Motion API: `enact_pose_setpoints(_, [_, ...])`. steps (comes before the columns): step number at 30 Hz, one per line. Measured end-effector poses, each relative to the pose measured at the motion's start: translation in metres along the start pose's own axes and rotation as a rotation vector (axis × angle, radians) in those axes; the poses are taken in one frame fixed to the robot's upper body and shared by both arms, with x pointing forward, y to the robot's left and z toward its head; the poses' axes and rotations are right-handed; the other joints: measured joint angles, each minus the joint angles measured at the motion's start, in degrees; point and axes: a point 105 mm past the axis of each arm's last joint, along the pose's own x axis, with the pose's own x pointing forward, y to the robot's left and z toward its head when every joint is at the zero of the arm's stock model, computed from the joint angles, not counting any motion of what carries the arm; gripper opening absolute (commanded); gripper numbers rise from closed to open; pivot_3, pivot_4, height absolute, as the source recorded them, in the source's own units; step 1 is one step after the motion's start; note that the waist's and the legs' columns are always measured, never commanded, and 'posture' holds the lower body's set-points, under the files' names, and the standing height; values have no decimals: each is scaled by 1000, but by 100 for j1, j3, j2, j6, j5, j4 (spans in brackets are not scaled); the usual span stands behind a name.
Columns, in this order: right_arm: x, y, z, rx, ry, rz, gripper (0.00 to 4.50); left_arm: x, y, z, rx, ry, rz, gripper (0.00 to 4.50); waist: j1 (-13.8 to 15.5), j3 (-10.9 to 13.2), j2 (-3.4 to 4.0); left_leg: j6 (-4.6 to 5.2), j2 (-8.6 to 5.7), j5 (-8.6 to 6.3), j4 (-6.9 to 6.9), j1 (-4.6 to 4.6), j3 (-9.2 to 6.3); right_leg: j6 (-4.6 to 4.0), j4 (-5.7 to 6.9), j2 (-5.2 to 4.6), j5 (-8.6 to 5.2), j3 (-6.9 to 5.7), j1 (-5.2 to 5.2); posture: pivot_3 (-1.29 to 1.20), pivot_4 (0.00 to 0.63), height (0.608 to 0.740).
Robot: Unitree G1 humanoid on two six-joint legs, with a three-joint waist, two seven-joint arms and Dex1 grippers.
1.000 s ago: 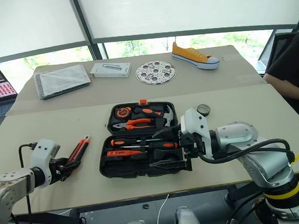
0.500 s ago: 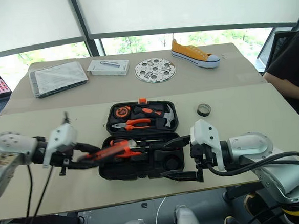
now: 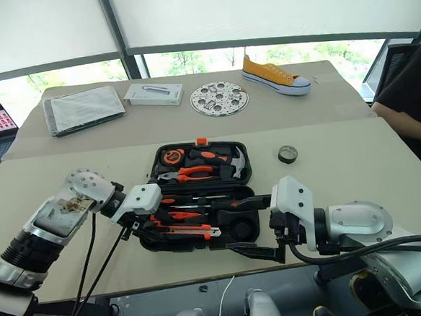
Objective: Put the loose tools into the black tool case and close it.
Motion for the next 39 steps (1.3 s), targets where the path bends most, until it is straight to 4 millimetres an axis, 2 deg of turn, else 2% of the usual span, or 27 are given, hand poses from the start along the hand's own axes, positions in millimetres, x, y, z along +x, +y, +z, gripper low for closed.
enact_pose_setpoints(2, [0,-1,0,0,0,-5,4500,1,1,0,-23,-8,-4,2763,10,0,0,0,-1,0,5,-2,0,0,1,0,0,-1,1,0,150,737])
enact_pose_setpoints(3, [0,-1,0,0,0,-8,4500,1,0,1,-43,-12,-11,2920,12,0,0,1,-1,0,6,-2,0,0,1,-1,1,1,1,0,150,737])
enact_pose_setpoints(7, [0,-1,0,-1,0,-12,4500,0,-7,9,-78,-43,-58,4405,9,0,0,1,0,0,6,-2,0,0,2,1,1,2,1,0,150,737])
enact_pose_setpoints(13, [0,-2,0,3,1,-11,4500,-15,-3,14,-77,-61,-10,4405,10,0,0,1,0,0,8,-3,0,0,2,1,1,1,0,0,150,737])
enact_pose_setpoints(16, [1,-5,3,-9,-6,-7,4500,-25,3,15,-94,-92,44,3707,5,0,0,1,-1,0,9,-1,0,0,3,2,1,-1,0,0,150,737])
enact_pose_setpoints(18, [1,-6,3,-5,-10,-6,4500,-30,5,14,-81,-91,68,2860,7,0,0,1,0,0,7,-2,0,-1,2,2,1,-1,0,0,150,737])
enact_pose_setpoints(20, [2,-6,2,-1,-11,-3,4500,-32,3,11,-71,-84,67,2201,8,0,0,1,-1,0,7,-2,0,-1,2,1,1,-1,-1,0,150,737])
enact_pose_setpoints(25, [4,-7,3,-4,-13,3,4500,-25,-2,4,-64,-83,50,267,11,0,-1,1,-2,0,9,-3,1,-1,2,0,2,-1,0,0,150,737])
enact_pose_setpoints(26, [4,-7,3,-6,-13,4,4500,-24,-3,4,-56,-85,47,49,13,0,0,1,-2,0,9,-3,1,-1,2,-1,2,-1,0,0,150,737])
enact_pose_setpoints(30, [4,-7,4,-6,-13,4,4500,-13,-7,0,-34,-83,16,49,16,0,0,1,-2,0,9,-3,1,-1,2,-1,2,1,0,0,150,737])
enact_pose_setpoints(33, [4,-7,4,-5,-13,2,4500,-6,-3,-6,-1,-44,33,49,15,0,-1,1,-2,0,12,-3,1,0,2,-2,3,3,1,0,150,737])
enact_pose_setpoints(39, [5,-7,4,-5,-14,-2,4500,5,0,-4,102,-46,33,49,50,-2,1,3,-1,-1,12,18,1,2,0,-4,5,3,30,0,150,737])
